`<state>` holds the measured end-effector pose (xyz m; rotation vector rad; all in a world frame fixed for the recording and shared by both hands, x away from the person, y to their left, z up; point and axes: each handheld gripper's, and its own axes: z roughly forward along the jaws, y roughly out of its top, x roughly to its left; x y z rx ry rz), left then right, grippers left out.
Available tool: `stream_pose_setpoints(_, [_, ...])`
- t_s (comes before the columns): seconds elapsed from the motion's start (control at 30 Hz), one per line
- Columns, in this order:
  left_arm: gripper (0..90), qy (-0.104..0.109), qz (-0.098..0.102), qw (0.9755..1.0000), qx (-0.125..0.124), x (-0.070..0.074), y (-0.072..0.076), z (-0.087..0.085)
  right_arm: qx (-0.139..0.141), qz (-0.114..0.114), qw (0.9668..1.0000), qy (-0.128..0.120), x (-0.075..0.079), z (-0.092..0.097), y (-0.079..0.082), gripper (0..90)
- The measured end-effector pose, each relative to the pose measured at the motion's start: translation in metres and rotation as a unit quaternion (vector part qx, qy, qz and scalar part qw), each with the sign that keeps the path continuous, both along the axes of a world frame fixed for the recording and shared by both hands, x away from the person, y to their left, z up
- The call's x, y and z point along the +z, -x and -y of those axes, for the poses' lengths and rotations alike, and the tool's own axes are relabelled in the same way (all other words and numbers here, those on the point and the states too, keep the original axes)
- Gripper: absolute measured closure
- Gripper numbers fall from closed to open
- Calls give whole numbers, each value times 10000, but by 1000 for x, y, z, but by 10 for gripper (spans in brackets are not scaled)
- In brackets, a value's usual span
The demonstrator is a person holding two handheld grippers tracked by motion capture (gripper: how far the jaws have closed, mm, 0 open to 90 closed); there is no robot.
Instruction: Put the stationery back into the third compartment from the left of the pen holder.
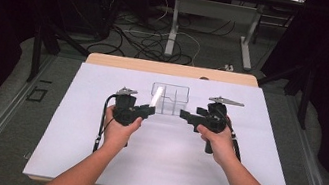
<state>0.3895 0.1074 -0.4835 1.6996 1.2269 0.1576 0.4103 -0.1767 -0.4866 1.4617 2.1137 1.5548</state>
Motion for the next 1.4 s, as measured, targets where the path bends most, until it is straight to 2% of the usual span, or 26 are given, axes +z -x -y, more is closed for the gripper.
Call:
stream_pose_setpoints(0.1, [710,30,47,10000,-45,-1,0,-1,15,-100,9999,-91,4,-7,-2,178])
stream_pose_setpoints(0.23, [710,145,73,9998,-137,-3,-1,1,-112,-267,9988,-393,7,-10,-5,192])
stream_pose_setpoints(0.37, [710,217,180,9993,-246,-7,-1,5,-219,-308,9976,-583,7,-12,-7,196])
stream_pose_setpoints(0.43, [710,249,170,9990,-336,-9,0,9,-215,-337,9974,-606,6,-13,-8,215])
stream_pose_setpoints(0.5, [710,275,143,9985,-444,-12,1,13,-162,-485,9962,-699,5,-13,-8,228])
stream_pose_setpoints(0.63, [710,280,163,9975,-628,-15,4,23,-129,-533,9952,-807,3,-14,-7,247])
stream_pose_setpoints(0.73, [710,270,192,9968,-730,-17,7,30,-169,-627,9935,-936,1,-15,-5,278])
stream_pose_setpoints(0.77, [710,264,182,9965,-771,-17,8,32,-151,-643,9934,-936,0,-15,-5,304])
stream_pose_setpoints(0.83, [710,236,166,9962,-818,-18,9,35,-44,-742,9913,-1086,-2,-15,-6,333])
stream_pose_setpoints(0.87, [710,231,174,9962,-825,-19,10,37,32,-755,9915,-1060,-3,-15,-6,335])
stream_pose_setpoints(1.1, [710,161,161,9948,-996,-21,13,45,45,-749,9903,-1173,-5,-23,-5,381])
stream_pose_setpoints(1.27, [710,95,224,9939,-1072,-22,16,49,-45,-807,9895,-1201,-8,-23,-8,424])
stream_pose_setpoints(1.3, [710,88,247,9937,-1089,-22,16,50,-144,-797,9893,-1212,-9,-25,-9,435])
stream_pose_setpoints(1.37, [710,58,255,9935,-1106,-22,17,52,-111,-846,9895,-1163,-10,-23,-10,458])
stream_pose_setpoints(1.4, [710,26,235,9929,-1165,-22,17,52,-158,-889,9886,-1207,-10,-23,-10,462])
